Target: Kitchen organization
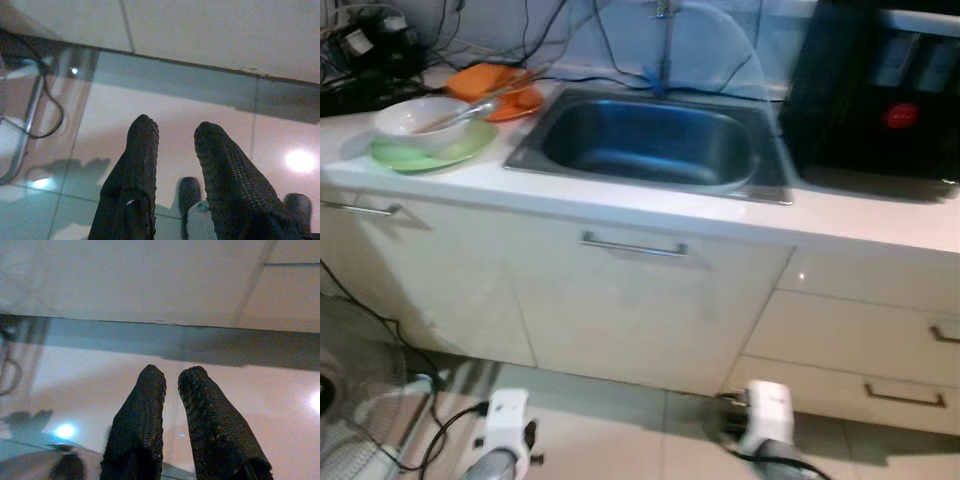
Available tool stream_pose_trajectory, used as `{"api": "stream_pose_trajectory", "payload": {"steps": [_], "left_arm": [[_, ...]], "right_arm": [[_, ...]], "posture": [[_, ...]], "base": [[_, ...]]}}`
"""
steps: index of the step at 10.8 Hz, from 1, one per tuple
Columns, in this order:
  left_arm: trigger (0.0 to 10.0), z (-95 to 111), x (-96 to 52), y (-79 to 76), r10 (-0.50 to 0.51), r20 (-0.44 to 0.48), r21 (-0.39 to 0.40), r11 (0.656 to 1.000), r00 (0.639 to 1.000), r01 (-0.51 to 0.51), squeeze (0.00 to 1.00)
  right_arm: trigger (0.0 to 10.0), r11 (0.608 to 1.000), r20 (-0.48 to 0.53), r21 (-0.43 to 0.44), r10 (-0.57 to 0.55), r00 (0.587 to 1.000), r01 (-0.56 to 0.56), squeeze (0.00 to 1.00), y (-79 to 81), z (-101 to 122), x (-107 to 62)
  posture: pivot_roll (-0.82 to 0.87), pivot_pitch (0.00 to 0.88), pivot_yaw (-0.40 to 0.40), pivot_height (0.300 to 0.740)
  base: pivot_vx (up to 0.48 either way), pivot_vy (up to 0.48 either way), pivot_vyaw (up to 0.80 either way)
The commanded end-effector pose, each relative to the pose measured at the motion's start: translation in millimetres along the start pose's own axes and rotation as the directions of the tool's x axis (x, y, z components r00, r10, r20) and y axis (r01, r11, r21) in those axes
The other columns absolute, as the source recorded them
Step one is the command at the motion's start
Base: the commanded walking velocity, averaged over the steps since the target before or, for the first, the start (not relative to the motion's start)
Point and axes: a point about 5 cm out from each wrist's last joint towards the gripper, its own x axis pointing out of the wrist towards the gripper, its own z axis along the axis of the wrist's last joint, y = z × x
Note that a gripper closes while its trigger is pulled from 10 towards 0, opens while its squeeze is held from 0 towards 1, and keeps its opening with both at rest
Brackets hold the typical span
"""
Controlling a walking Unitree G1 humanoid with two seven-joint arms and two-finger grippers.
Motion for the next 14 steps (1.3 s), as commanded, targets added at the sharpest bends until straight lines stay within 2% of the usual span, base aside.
{"api": "stream_pose_trajectory", "payload": {"steps": [1, 6, 10, 12, 14], "left_arm": [[10.0, 2, 0.7, -2.8, -0.006, 0.002, 0.002, 1.000, 1.000, 0.006, 0.00], [10.0, -1, -0.2, 2.0, 0.005, -0.008, 0.008, 1.000, 1.000, -0.005, 0.00], [10.0, 14, 2.8, -1.9, -0.003, 0.050, 0.016, 1.000, 0.999, 0.002, 0.00], [10.0, 24, 4.6, -7.6, -0.017, 0.091, 0.013, 1.000, 0.996, 0.016, 0.00], [10.0, 25, 4.8, -10.0, -0.020, 0.099, -0.001, 1.000, 0.995, 0.020, 0.00]], "right_arm": [[10.0, 1.000, 0.003, -0.015, -0.017, 1.000, 0.017, 0.00, -8.9, 2, -1.9], [10.0, 1.000, 0.006, -0.007, -0.009, 1.000, 0.009, 0.00, -5.7, 0, -1.5], [10.0, 1.000, 0.008, -0.003, -0.007, 1.000, 0.007, 0.00, -4.7, 1, -1.2], [10.0, 1.000, 0.013, -0.004, 0.000, 1.000, 0.000, 0.00, -2.6, 2, -0.4], [10.0, 1.000, 0.015, -0.006, 0.005, 1.000, -0.005, 0.00, -1.0, 4, 0.3]], "posture": [[0.20, 0.000, -0.033, 0.740], [0.20, 0.000, -0.025, 0.740], [0.20, 0.000, -0.023, 0.740], [0.20, 0.000, -0.026, 0.740], [0.21, 0.000, -0.028, 0.740]], "base": [[0.000, 0.379, 0.00], [0.000, 0.395, 0.00], [0.000, 0.480, 0.00], [0.000, 0.161, 0.00], [0.000, 0.000, 0.00]]}}
